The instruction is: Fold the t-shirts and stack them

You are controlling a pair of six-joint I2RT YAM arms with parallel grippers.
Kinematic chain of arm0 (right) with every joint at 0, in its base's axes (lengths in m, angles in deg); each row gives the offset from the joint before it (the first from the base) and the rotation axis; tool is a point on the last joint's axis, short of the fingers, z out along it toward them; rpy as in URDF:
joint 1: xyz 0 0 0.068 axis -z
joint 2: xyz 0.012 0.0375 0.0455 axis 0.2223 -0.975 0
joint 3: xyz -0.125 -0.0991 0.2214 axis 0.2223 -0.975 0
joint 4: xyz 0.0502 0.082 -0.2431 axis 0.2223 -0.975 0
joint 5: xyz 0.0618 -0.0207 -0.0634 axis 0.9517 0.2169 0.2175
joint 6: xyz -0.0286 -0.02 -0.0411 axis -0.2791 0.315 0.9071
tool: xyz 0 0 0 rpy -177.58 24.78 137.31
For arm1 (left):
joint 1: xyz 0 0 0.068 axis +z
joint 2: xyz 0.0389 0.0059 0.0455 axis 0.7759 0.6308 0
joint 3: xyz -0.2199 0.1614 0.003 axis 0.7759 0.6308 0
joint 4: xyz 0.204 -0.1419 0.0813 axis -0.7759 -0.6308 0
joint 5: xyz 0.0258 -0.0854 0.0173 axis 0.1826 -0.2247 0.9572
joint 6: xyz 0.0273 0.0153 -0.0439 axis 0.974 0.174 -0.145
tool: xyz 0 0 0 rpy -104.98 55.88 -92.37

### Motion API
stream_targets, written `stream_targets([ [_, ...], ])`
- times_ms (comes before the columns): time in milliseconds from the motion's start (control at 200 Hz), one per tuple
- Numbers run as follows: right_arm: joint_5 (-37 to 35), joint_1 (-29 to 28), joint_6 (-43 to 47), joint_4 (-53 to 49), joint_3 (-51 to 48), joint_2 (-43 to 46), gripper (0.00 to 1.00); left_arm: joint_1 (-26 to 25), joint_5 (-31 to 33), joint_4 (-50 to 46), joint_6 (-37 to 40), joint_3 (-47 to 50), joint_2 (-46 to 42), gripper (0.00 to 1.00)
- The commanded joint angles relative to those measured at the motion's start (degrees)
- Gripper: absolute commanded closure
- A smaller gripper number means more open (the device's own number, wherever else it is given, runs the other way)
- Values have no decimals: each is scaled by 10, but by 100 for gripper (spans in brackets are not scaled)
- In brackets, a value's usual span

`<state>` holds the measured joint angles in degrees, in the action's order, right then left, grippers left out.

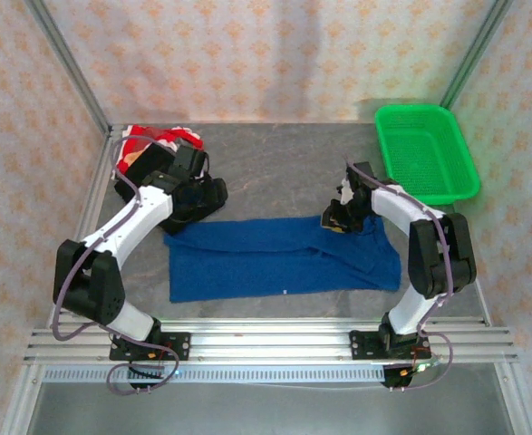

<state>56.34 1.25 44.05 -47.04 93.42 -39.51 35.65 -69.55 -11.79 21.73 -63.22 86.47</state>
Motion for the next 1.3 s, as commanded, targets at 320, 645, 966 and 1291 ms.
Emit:
stream_targets([
  [320, 19, -10, 29, -10, -15, 54, 100, 94, 22, -23, 1, 16, -45, 26],
  [645, 62, -23, 15, -40, -56, 125, 100, 102, 24, -18, 4, 32, -41, 27],
  [966, 117, -146, -89, -26, -154, 160, 99, 102, 27, -14, 1, 38, -21, 28],
  [1291, 9, -143, -147, -87, -118, 283, 62, 77, 29, -22, 18, 12, 1, 28],
])
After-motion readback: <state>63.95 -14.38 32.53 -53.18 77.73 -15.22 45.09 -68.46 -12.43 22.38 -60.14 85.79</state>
